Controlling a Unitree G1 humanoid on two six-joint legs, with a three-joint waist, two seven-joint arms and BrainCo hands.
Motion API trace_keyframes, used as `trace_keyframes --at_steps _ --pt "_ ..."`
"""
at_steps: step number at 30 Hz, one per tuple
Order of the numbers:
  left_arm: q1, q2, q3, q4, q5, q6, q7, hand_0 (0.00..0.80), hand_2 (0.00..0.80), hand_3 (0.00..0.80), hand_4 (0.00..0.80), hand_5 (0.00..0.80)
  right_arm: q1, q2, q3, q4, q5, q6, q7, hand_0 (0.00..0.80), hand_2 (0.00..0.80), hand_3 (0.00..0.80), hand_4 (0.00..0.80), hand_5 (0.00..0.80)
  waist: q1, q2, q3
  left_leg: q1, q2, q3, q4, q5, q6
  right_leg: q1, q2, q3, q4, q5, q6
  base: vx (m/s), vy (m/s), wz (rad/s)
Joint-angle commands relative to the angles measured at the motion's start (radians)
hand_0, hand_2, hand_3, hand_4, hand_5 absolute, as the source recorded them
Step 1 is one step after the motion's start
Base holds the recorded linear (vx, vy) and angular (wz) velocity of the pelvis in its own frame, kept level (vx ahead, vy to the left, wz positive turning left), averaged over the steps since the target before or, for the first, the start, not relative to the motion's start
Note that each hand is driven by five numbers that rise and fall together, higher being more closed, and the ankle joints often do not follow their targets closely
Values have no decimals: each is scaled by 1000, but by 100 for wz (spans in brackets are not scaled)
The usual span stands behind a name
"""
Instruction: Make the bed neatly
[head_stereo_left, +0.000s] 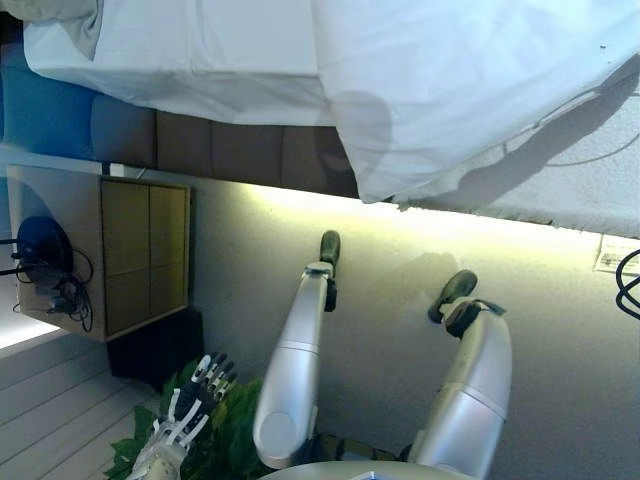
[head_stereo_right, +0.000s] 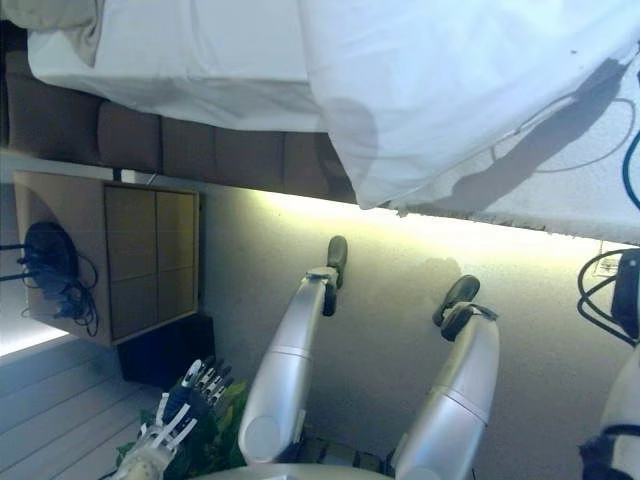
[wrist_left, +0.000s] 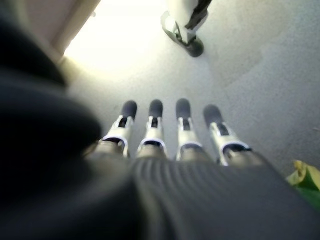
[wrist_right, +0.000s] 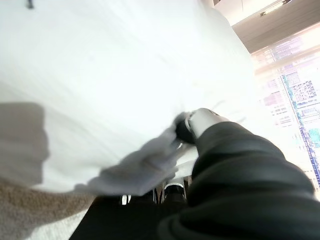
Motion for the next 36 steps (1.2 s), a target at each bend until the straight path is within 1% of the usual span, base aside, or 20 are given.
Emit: trace_keyframes --at_steps 1,7,11,15,20,25,28,34,35,36 --pt "62 73 -6 6 12 -14 -19 0 0 0 0 0 -51 -48 64 -94 14 -50 34 800 800 800 800 800 2 64 5 33 28 15 -39 1 46 28 34 18 -98 75 1 -50 7 1" --pt "47 80 -11 6 2 -20 -23 0 0 0 0 0 -31 -44 59 -70 7 -33 50 800 800 800 800 800 2 56 5 72 33 19 -65 4 44 69 32 3 -140 89 10 -58 12 -1" --pt "26 78 -22 10 8 -36 -30 0 0 0 0 0 -12 -35 57 -49 -13 -4 78 800 800 800 800 800 0 44 5 131 37 25 -111 14 38 131 29 -14 -204 107 22 -62 24 -3" --pt "-20 75 -47 14 -2 -69 -21 0 0 0 0 0 13 -7 47 -33 -26 24 114 800 800 800 800 800 -9 25 5 209 42 39 -172 28 28 217 27 -33 -293 137 40 -53 61 -12" --pt "-116 77 -81 -7 -30 -84 18 0 0 0 0 0 68 59 16 -32 -35 53 143 800 800 800 800 800 -26 -5 5 336 37 67 -268 45 15 357 27 -60 -436 192 74 -39 56 -11" --pt "-221 79 -96 -7 -54 -95 52 0 0 0 0 0 128 130 -17 -41 -24 67 167 800 800 800 800 800 -40 -42 4 463 42 96 -333 48 12 504 21 -92 -558 237 105 -37 56 -6" --pt "-254 85 -96 -23 -68 -97 54 0 0 0 0 0 173 170 -36 -54 -27 82 178 800 800 800 800 800 -43 -61 -21 519 45 109 -354 41 13 569 18 -105 -609 257 119 9 40 -16" --pt "-322 97 -91 -72 -92 -82 116 0 0 0 0 0 280 247 -60 -105 -44 99 170 800 800 800 800 800 -54 -99 -79 603 69 119 -371 28 7 682 22 -116 -686 282 132 42 11 -9" --pt "-338 100 -90 -76 -104 -83 129 0 0 0 0 0 288 257 -56 -107 -36 104 167 800 800 800 800 800 -57 -108 -84 608 69 128 -380 52 13 691 21 -122 -703 307 122 0 0 0" --pt "-355 99 -83 -83 -111 -80 146 0 0 0 0 0 301 268 -57 -112 -34 106 166 800 800 800 800 800 -59 -116 -92 621 73 130 -384 51 11 710 24 -123 -716 309 122 10 -26 4"
